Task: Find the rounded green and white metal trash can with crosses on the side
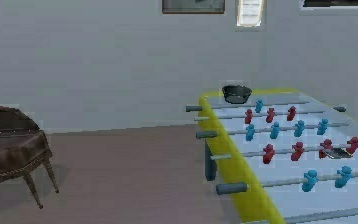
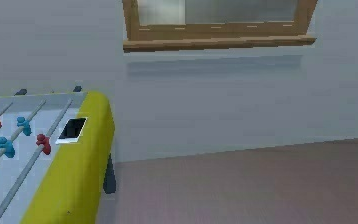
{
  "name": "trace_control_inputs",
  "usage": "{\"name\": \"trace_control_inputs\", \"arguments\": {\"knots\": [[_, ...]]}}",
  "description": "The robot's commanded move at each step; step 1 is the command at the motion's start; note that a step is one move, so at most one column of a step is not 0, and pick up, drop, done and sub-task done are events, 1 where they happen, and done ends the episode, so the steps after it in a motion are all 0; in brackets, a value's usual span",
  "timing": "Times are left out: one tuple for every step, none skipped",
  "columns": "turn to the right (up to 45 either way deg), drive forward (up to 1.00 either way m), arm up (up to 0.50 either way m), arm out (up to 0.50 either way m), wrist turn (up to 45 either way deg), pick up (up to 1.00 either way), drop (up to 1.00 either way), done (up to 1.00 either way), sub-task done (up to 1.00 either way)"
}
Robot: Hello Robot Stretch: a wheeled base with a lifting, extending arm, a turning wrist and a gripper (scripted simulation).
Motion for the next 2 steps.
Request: {"name": "trace_control_inputs", "arguments": {"knots": [[-6.0,0.00,0.00,0.00,0.0,0.00,0.00,0.00,0.00],[0.0,0.10,0.00,0.00,0.0,0.00,0.00,0.00,0.00]]}}
